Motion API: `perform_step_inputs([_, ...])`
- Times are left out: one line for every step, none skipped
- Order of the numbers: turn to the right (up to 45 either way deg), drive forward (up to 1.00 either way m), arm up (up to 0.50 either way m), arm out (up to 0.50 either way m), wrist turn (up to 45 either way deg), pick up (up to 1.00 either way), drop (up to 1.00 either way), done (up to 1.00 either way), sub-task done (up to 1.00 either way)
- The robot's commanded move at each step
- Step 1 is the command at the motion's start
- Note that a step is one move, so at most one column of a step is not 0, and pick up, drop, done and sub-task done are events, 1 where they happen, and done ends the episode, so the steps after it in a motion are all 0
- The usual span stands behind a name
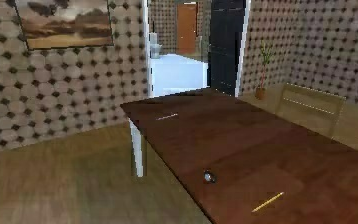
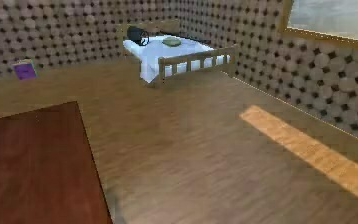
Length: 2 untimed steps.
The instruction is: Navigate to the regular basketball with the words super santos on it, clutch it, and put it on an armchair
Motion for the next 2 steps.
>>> perform_step_inputs([-45.0, 0.00, 0.00, 0.00, 0.0, 0.00, 0.00, 0.00, 0.00])
perform_step_inputs([-45.0, 0.00, 0.00, 0.00, 0.0, 0.00, 0.00, 0.00, 0.00])
